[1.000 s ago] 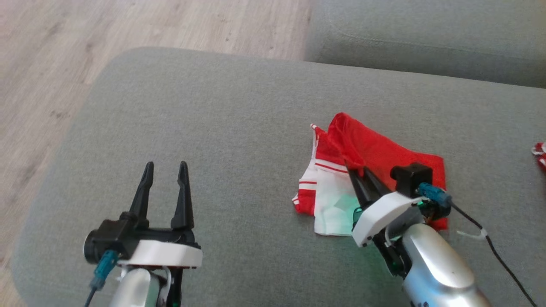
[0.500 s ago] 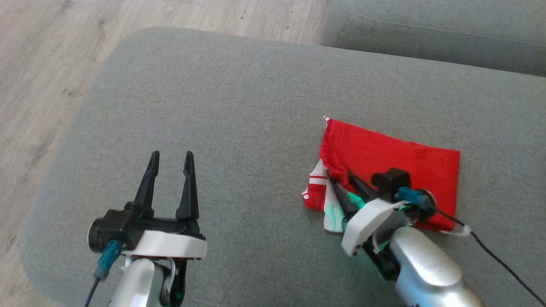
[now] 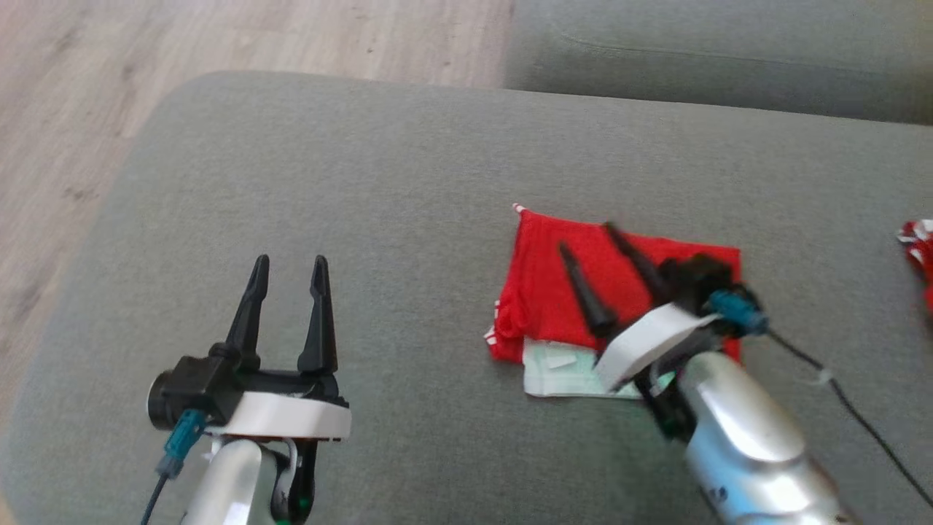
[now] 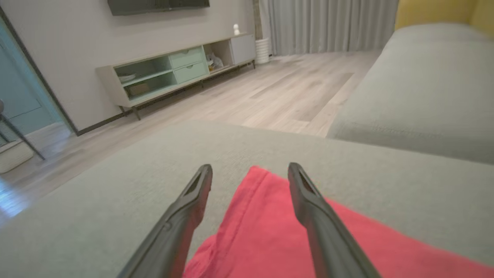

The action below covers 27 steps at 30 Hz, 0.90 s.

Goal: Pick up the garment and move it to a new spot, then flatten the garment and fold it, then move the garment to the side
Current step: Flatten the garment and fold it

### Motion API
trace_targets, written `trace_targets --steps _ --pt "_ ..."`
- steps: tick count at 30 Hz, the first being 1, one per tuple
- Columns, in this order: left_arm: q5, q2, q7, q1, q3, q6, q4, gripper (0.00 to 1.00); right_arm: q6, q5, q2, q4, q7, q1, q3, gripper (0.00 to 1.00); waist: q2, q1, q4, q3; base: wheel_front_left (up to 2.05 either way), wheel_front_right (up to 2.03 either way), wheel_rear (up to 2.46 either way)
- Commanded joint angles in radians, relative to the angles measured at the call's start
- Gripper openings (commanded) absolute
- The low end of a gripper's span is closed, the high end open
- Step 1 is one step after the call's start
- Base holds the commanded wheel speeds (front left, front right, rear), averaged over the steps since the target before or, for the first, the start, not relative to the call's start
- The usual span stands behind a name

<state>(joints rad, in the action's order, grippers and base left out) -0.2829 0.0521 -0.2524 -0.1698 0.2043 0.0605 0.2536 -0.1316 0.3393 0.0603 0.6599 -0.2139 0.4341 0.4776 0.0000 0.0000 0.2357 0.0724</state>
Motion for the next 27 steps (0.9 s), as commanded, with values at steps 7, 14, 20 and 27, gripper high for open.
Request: trace_targets --steps 7,14,20,27 --pt "-0.004 0.008 -0.009 -0.029 -0.043 -0.006 -0.052 1.00 0.001 -0.228 -0.010 -0.115 -0.041 -0.014 -0.307 1.00 0.0000 0.0000 -0.096 -0.010 0.00 0.00 0.00" --pt "-0.004 0.005 -0.009 -0.015 -0.068 -0.007 -0.068 1.00 0.001 -0.336 -0.010 -0.311 -0.046 -0.141 -0.495 1.00 0.0000 0.0000 -0.177 -0.011 0.00 0.00 0.00" --pt "-0.007 0.002 -0.009 0.012 -0.110 -0.006 -0.086 1.00 0.001 -0.307 -0.010 -0.399 -0.047 -0.243 -0.509 1.00 0.0000 0.0000 -0.231 -0.010 0.00 0.00 0.00" --pt "0.007 -0.001 -0.009 0.051 -0.126 0.008 -0.075 1.00 0.001 -0.287 -0.010 -0.426 -0.047 -0.301 -0.481 1.00 0.0000 0.0000 -0.249 -0.016 0.00 0.00 0.00"
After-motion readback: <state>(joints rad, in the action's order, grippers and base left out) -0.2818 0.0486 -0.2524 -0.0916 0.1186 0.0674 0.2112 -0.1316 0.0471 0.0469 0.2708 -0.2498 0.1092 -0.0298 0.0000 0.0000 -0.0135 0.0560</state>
